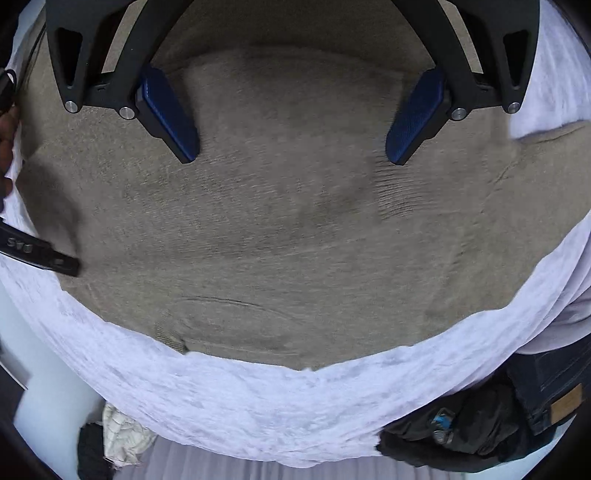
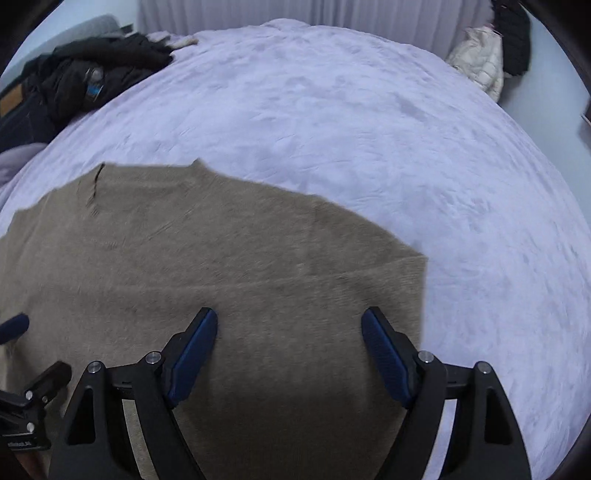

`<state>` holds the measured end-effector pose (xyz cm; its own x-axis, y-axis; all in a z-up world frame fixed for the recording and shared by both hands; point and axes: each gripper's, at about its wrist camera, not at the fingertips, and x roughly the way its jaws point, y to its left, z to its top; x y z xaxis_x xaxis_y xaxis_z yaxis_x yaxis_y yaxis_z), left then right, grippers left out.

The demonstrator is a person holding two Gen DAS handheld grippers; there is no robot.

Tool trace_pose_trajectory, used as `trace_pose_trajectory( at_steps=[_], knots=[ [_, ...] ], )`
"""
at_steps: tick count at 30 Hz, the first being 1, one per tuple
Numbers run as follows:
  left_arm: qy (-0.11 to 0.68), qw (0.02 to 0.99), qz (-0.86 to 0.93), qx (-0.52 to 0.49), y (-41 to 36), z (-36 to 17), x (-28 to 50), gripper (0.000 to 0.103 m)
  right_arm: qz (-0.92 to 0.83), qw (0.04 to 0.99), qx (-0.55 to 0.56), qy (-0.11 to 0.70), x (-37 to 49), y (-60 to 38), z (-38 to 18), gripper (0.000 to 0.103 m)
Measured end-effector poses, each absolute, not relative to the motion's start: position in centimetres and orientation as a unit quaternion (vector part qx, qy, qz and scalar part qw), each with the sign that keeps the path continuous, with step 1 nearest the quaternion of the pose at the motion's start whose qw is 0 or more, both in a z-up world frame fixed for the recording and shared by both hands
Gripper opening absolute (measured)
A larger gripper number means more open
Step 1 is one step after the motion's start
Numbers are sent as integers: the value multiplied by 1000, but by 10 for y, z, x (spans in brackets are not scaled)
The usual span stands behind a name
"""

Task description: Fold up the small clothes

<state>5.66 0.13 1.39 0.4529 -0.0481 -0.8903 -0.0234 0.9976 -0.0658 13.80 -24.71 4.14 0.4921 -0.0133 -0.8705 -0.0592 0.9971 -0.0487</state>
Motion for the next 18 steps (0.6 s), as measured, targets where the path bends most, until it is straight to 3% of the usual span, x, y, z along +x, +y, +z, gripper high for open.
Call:
trace_pose_trajectory(
  at_steps=[5,11,15,18],
  knots=[
    [517,853,-3,-69,12,15,49,102,31,885,5,465,83,-263,67,83],
    [509,861,-10,-21,8,9,27,102,69,871,-111,474,8,-221,38,84],
    [501,865,-12,-19,22,16,2,102,84,857,-63,504,-18,-245,37,88],
    [495,868,-13,-43,28,22,0,102,60,873,-52,482,-20,-251,59,88]
  ],
)
